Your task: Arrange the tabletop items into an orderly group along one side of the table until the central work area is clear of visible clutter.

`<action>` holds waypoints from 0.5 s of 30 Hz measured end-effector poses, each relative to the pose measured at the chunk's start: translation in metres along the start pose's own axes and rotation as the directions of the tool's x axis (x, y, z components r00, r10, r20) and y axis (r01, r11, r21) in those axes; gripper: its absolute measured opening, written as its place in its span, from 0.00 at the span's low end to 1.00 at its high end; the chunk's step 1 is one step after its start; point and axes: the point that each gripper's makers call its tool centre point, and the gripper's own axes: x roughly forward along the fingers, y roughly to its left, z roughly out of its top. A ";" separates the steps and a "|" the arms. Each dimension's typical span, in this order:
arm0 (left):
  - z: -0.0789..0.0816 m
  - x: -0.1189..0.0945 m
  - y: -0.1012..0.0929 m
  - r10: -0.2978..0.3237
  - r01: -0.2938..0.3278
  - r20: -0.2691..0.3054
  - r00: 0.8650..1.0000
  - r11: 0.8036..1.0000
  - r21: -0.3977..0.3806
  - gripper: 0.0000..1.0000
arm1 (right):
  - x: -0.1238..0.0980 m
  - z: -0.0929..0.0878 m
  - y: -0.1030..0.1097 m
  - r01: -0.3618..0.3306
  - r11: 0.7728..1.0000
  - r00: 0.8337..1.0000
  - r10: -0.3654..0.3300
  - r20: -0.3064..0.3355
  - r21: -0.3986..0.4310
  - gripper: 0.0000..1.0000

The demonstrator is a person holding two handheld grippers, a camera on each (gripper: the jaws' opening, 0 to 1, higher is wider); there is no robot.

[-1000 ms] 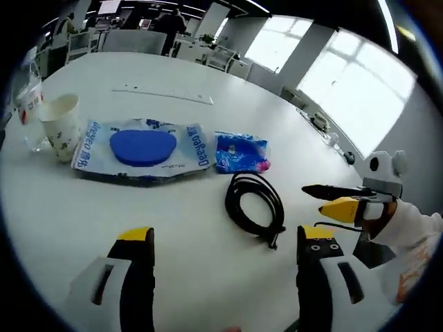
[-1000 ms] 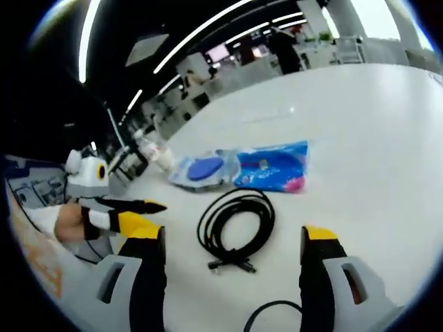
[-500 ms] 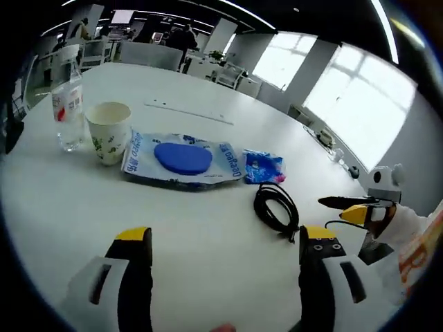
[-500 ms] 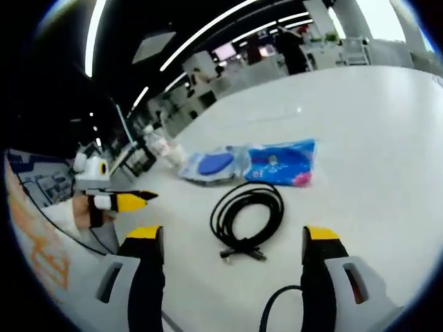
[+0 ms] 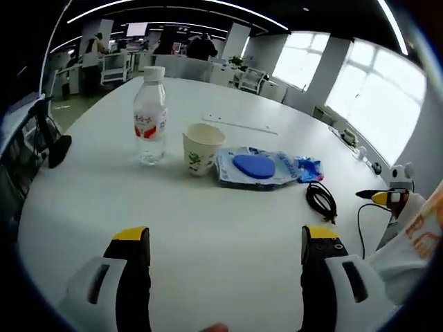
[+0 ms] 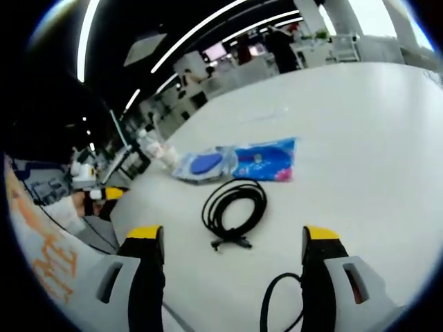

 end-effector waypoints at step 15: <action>0.012 -0.016 0.021 0.009 -0.009 -0.012 1.000 0.998 0.056 1.00 | -0.020 -0.015 -0.001 0.015 1.000 0.999 -0.014 -0.048 0.012 0.82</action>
